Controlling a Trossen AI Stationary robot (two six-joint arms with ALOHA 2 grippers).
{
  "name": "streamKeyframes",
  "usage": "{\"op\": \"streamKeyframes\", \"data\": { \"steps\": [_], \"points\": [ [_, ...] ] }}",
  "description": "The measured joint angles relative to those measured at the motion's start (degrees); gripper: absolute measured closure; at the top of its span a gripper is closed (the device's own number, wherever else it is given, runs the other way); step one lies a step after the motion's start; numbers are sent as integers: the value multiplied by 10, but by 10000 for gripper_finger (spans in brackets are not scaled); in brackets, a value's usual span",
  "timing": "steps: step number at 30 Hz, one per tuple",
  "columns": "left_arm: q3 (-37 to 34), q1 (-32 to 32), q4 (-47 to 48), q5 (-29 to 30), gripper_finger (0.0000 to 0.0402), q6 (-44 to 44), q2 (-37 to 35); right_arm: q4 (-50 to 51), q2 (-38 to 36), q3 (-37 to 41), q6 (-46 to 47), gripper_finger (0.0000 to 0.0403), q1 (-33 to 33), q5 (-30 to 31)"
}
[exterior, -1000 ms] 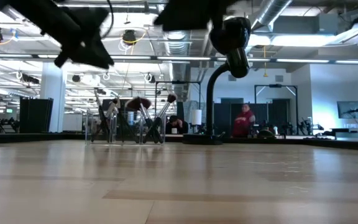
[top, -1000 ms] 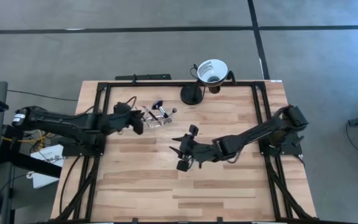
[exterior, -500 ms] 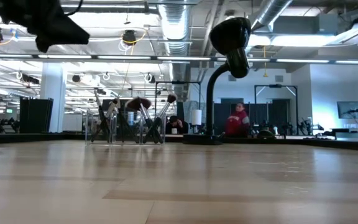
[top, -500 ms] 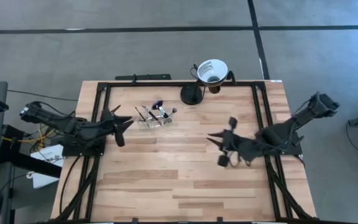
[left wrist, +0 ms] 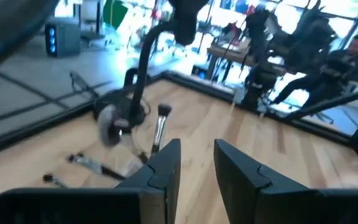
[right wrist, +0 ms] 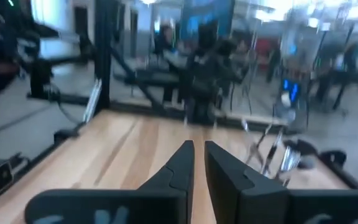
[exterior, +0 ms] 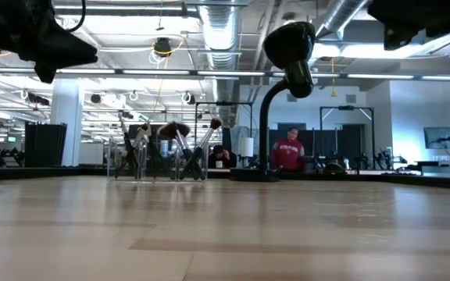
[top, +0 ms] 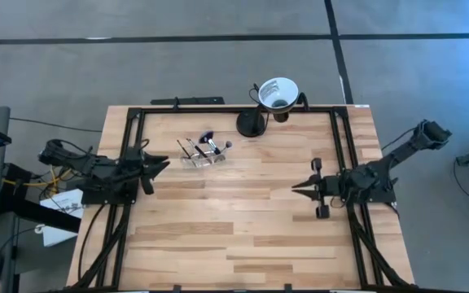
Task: Put items in baskets/containers
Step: Return to Home Position
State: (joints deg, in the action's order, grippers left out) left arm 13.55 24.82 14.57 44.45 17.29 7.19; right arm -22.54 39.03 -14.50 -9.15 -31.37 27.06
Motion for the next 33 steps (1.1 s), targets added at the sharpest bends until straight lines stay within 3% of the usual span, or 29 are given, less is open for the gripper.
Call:
{"op": "streamKeyframes", "data": {
  "steps": [3, 10, 14, 24, 33],
  "points": [
    [-1, 0, -19, -1, 308, -41, -22, -61, -48, 58, -19, 376, 31, -17],
    [-1, -1, -31, -54, 308, -112, -72, -71, -171, 136, -4, 378, 110, -43],
    [-8, -1, -35, -74, 308, -125, -70, -31, -226, 140, 0, 383, 155, -112],
    [-75, -2, -97, -87, 308, -145, -72, 103, -316, 141, 24, 396, 257, -194],
    [-115, -2, -137, -106, 308, -143, -72, 187, -368, 141, 28, 397, 277, -198]
  ]
}}
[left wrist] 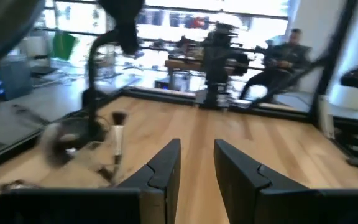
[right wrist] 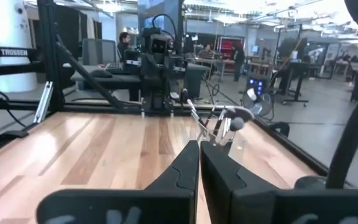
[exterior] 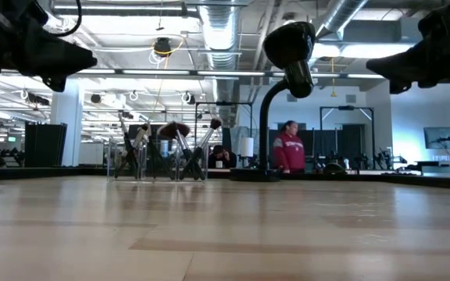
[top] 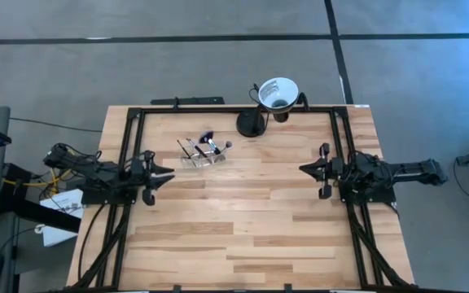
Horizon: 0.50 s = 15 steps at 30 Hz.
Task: Put items in baskets/containers
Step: Return to Home Position
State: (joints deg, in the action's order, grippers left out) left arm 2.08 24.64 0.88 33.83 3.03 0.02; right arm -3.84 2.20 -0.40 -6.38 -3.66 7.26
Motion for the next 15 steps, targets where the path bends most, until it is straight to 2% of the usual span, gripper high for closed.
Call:
{"op": "streamKeyframes", "data": {
  "steps": [5, 9, 12, 15],
  "points": [
    [0, 0, -5, -120, 308, -27, 1, 1, -2, 0, 12, 397, 0, 0],
    [0, 0, 1, -178, 308, -43, 4, 3, 0, 0, 68, 397, 0, 2],
    [0, 0, 4, -190, 308, -59, 18, 3, 0, 0, 80, 397, 0, 2],
    [0, 0, 3, -167, 308, -58, 35, 3, 0, 0, 79, 397, 0, 2]
  ]
}}
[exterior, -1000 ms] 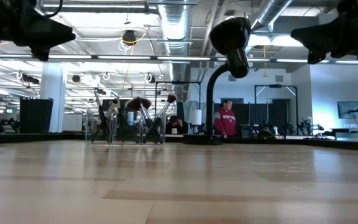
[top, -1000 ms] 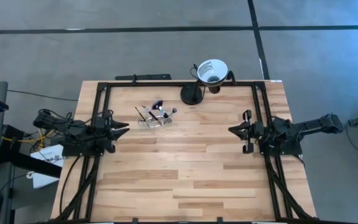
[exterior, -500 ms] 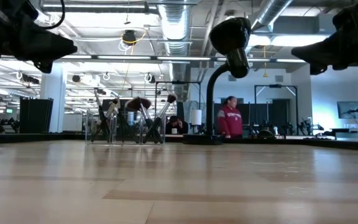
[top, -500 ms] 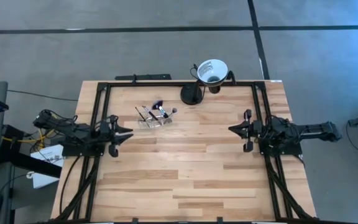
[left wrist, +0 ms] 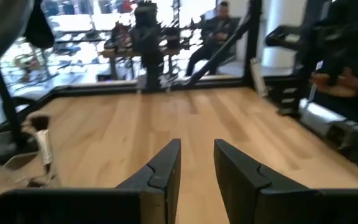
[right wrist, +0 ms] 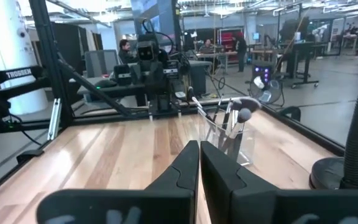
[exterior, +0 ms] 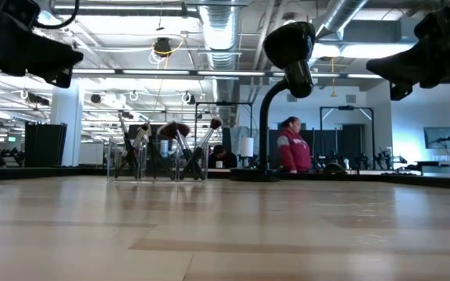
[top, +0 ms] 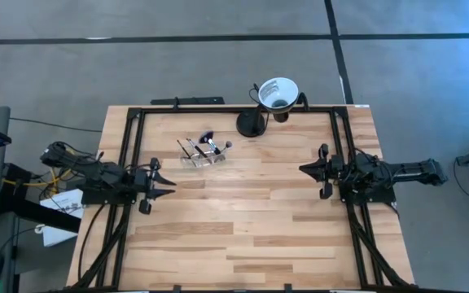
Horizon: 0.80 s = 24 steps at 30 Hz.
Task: Put items in baskets/containers
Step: Return to Home Position
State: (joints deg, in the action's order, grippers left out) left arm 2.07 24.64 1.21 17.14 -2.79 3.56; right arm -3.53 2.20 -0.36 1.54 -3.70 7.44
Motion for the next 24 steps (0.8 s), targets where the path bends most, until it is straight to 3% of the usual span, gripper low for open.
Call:
{"op": "streamKeyframes", "data": {
  "steps": [11, 24],
  "points": [
    [0, 0, -5, 32, 308, 15, 68, -1, 0, 0, 0, 397, 0, 0],
    [0, 0, -11, 32, 308, 35, 90, -1, 0, 0, 0, 397, 0, 0]
  ]
}}
